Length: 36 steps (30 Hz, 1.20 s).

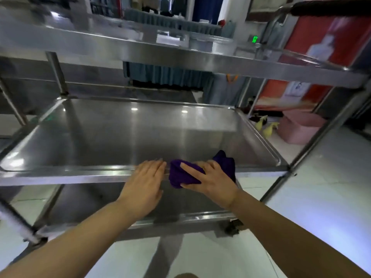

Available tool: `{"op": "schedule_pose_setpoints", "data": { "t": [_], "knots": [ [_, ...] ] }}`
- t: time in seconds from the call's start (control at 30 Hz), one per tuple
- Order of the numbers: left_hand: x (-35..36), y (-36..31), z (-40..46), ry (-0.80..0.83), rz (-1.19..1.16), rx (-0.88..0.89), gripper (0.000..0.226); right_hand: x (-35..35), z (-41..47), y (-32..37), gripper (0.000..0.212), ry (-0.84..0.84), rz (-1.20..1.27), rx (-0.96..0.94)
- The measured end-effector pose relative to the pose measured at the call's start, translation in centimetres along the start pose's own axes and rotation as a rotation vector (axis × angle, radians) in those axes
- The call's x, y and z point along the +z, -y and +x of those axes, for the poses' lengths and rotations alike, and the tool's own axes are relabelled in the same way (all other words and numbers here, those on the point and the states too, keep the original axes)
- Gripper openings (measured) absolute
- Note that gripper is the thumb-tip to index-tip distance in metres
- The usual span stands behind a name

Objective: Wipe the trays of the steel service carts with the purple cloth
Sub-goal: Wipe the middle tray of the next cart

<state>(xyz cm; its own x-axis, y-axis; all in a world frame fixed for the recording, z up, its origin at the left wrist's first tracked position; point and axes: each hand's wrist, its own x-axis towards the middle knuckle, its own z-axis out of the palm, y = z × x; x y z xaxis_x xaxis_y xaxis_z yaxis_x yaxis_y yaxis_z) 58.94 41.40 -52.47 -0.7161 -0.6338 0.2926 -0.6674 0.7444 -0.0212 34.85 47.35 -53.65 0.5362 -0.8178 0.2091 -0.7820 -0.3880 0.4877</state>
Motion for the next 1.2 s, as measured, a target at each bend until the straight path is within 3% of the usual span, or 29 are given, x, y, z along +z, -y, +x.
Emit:
{"op": "schedule_pose_setpoints", "data": {
  "t": [0.13,0.4,0.57,0.63,0.77,0.9,1.03,1.2],
  "knots": [
    [0.4,-3.3,3.4,-0.011,0.043,0.048,0.085,1.5,-4.9,-3.5,0.090,-0.054,-0.039,0.031],
    [2.1,-5.4,4.9,0.042,0.070,0.095,0.092,3.7,-12.6,-8.9,0.080,-0.118,-0.131,0.071],
    [3.2,-5.1,5.3,0.049,0.082,0.085,0.090,3.6,-16.3,-10.9,0.096,-0.050,-0.149,0.153],
    [3.2,-5.4,5.3,0.075,0.082,0.061,0.089,3.7,-17.1,-11.0,0.093,-0.034,-0.142,0.195],
    [3.0,-5.8,5.2,0.079,0.070,0.060,0.087,4.3,-18.5,-9.0,0.076,-0.164,-0.067,0.400],
    [3.0,-5.5,5.4,0.104,0.137,0.070,0.083,5.1,-18.9,-5.0,0.073,-0.348,0.056,0.761],
    [2.0,-5.8,7.9,0.112,0.102,-0.019,0.100,5.0,-17.5,-6.4,0.058,-0.533,0.172,1.101],
    [2.3,-4.8,11.0,0.194,0.063,0.156,0.111,6.3,-14.4,-5.6,0.059,-0.538,0.297,1.275]
  ]
}}
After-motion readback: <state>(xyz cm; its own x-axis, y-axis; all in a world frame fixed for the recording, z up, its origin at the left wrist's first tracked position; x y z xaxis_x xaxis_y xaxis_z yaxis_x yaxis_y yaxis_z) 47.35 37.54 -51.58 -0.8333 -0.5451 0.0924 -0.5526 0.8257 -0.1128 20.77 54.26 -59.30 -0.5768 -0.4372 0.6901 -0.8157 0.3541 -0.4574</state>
